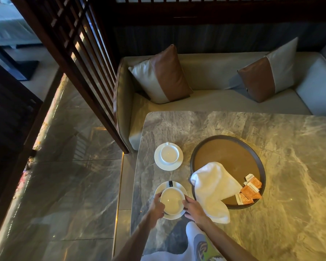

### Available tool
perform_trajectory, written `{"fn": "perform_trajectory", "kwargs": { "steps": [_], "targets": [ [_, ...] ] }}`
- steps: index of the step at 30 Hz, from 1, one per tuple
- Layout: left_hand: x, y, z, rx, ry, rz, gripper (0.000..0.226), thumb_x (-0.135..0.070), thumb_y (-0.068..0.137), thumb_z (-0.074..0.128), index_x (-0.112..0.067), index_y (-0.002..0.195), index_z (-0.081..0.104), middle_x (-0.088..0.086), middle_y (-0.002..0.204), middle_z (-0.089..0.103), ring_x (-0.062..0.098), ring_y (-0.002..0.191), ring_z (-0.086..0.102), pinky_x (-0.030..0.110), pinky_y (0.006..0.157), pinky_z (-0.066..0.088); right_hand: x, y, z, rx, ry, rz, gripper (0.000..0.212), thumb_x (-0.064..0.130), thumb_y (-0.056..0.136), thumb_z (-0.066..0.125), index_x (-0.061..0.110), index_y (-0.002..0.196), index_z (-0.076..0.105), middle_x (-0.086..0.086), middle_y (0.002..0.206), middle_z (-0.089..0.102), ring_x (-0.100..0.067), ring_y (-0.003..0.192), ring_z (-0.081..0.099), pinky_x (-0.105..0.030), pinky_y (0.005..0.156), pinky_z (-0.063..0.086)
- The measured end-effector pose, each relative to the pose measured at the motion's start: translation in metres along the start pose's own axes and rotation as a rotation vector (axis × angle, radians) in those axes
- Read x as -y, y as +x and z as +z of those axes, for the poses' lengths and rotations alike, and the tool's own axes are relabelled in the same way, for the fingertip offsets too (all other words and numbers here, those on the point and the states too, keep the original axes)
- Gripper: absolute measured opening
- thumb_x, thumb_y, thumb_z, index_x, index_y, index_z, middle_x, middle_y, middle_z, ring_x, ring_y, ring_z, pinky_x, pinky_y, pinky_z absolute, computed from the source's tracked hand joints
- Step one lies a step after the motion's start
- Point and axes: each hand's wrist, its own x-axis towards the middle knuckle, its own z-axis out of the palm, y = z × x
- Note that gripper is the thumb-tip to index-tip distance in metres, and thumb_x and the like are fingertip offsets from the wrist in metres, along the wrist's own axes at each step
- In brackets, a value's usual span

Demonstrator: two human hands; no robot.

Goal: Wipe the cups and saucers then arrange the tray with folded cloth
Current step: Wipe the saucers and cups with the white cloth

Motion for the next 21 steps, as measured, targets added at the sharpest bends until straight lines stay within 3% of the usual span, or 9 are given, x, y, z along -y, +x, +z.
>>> {"fn": "perform_trajectory", "kwargs": {
  "steps": [7,10,13,18,21],
  "targets": [
    [-0.001,-0.001,-0.001,-0.011,0.033,-0.009,0.050,0.005,0.099,0.038,-0.014,0.145,0.034,0.019,0.142,0.039,0.040,0.126,0.045,0.054,0.100,0.048,0.003,-0.004,0.000,-0.001,-0.022,0.011,0.036,0.013,0.103,0.043,0.014,0.138,0.050,-0.006,0.120,0.055,-0.023,0.110,0.051,-0.043,0.104,0.043],
    [-0.003,-0.002,0.000,-0.025,0.031,-0.017,0.051,0.007,0.098,0.039,-0.013,0.145,0.034,0.020,0.143,0.038,0.039,0.127,0.044,0.051,0.099,0.049,0.004,-0.006,0.000,0.004,-0.006,0.012,0.037,0.011,0.103,0.043,0.014,0.138,0.050,-0.007,0.121,0.055,-0.024,0.112,0.051,-0.041,0.099,0.044],
    [-0.005,-0.003,0.000,-0.026,0.030,-0.021,0.052,0.008,0.097,0.040,-0.013,0.145,0.035,0.019,0.144,0.038,0.038,0.129,0.043,0.050,0.100,0.050,0.005,-0.008,0.000,0.008,-0.007,0.018,0.035,0.011,0.102,0.043,0.015,0.136,0.051,-0.008,0.121,0.055,-0.025,0.112,0.051,-0.043,0.103,0.043],
    [0.001,-0.002,-0.004,0.019,-0.002,-0.016,0.061,-0.006,0.086,0.055,-0.013,0.144,0.038,0.013,0.126,0.046,0.034,0.117,0.051,0.040,0.086,0.054,0.010,-0.010,-0.002,-0.029,-0.012,0.043,0.016,0.013,0.101,0.046,0.018,0.111,0.058,-0.010,0.111,0.061,-0.029,0.103,0.059,-0.049,0.104,0.044],
    [0.000,0.001,-0.007,-0.084,0.068,-0.050,0.049,-0.016,0.089,0.057,-0.009,0.136,0.046,0.014,0.120,0.056,0.035,0.110,0.060,0.046,0.089,0.058,0.008,-0.008,-0.011,-0.138,-0.126,-0.115,0.014,0.019,0.098,0.053,0.018,0.106,0.065,-0.011,0.112,0.067,-0.033,0.111,0.061,-0.051,0.102,0.048]
  ]
}}
